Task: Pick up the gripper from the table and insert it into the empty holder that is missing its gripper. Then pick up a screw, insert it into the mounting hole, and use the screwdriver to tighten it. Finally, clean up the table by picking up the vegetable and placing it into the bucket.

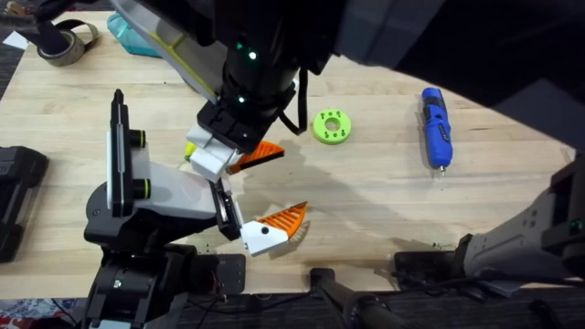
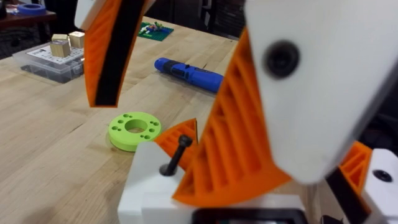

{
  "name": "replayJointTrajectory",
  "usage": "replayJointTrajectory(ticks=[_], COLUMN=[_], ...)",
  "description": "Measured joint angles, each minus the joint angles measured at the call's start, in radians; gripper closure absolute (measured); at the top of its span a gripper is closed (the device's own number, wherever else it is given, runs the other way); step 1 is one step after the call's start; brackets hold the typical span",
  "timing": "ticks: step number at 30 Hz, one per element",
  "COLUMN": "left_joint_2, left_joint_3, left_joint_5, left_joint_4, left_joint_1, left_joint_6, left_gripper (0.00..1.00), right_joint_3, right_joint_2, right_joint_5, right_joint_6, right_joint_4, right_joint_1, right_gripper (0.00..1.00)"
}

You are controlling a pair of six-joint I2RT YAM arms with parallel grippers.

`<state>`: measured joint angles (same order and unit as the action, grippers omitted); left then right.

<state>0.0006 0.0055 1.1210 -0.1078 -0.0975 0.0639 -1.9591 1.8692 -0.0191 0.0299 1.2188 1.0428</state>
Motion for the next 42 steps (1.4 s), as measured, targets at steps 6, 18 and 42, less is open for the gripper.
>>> replayJointTrajectory(ticks=[6, 18, 42], left_joint_2=[0.0, 0.0, 0.0], left_joint_3=[0.0, 0.0, 0.0], left_joint_5=[0.002, 0.005, 0.005], left_joint_4=[-0.001, -0.002, -0.002], left_joint_1=[-0.001, -0.001, -0.001], left_joint_6=[0.001, 0.001, 0.001], left_gripper=[0.013, 0.013, 0.013], right_joint_3=[0.0, 0.0, 0.002], right_joint_2=[0.0, -0.001, -0.112], right_joint_5=[-0.001, -0.001, -0.005], right_joint_6=[-0.001, -0.004, -0.003], right_joint_4=[0.003, 0.001, 0.068], right_joint_1=[0.0, 0.0, 0.0], right_gripper=[0.023, 0.023, 0.023])
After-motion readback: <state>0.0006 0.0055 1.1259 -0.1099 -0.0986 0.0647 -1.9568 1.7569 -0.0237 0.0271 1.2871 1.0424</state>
